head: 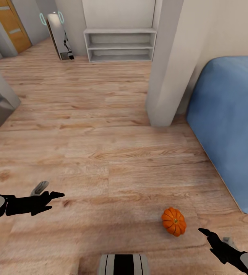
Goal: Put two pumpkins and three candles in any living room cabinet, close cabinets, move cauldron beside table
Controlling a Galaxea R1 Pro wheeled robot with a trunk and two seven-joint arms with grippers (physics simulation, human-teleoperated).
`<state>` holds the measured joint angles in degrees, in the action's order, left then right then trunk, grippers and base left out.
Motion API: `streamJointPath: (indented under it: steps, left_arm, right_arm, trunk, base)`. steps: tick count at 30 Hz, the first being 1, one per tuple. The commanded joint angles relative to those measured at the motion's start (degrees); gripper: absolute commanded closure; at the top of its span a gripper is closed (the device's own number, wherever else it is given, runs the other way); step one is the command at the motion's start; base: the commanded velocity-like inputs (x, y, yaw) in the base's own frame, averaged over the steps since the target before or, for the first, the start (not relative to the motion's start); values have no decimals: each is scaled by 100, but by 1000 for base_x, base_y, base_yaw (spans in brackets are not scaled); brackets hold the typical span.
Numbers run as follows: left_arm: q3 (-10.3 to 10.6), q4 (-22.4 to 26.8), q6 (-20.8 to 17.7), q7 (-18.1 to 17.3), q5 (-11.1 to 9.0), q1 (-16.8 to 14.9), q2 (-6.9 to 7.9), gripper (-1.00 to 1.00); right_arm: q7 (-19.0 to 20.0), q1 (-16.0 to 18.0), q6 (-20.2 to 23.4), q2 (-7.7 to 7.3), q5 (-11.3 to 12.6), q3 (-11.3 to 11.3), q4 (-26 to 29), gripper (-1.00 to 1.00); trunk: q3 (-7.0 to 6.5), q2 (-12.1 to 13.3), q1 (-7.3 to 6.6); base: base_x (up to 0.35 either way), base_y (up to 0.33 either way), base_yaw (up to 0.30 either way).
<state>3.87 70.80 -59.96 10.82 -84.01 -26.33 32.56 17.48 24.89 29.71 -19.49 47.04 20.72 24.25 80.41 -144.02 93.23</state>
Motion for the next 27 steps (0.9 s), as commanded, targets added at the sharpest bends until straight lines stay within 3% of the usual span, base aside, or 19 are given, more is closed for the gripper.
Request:
streamJointPath:
  steps: [1, 5, 9, 12, 17, 27]
  left_arm:
    - [9, 2, -4, 54, -63, -3, 5, -100]
    - [12, 15, -4, 52, -63, 24, 9, -100]
    - [9, 102, -4, 35, -63, 260, 10, -100]
    - [3, 161, -4, -285, -53, 384, 13, -100]
    - [2, 177, -4, -510, -46, 427, 13, -100]
    - [0, 179, -4, -545, -44, 436, 16, -100]
  right_arm:
    - [9, 4, 44, 4, 7, 37, 1, -100]
    - [9, 5, 44, 6, 3, 30, 1, -100]
    - [9, 7, 44, 14, -1, 29, 1, -100]
    - [9, 7, 44, 15, -2, 28, 1, -100]
    - [9, 7, 44, 9, -2, 28, 1, -100]
    - [7, 15, 44, 29, -10, 28, 1, -100]
  trunk:
    - [27, -3, 1]
    - [27, -3, 1]
    - [27, -3, 1]
    - [27, -3, 1]
    - [27, -3, 1]
    - [27, -3, 1]
  base:
    - [0, 0, 0]
    - [0, 0, 0]
    - [0, 0, 0]
    - [0, 31, 0]
    - [0, 54, 0]
    - [0, 69, 0]
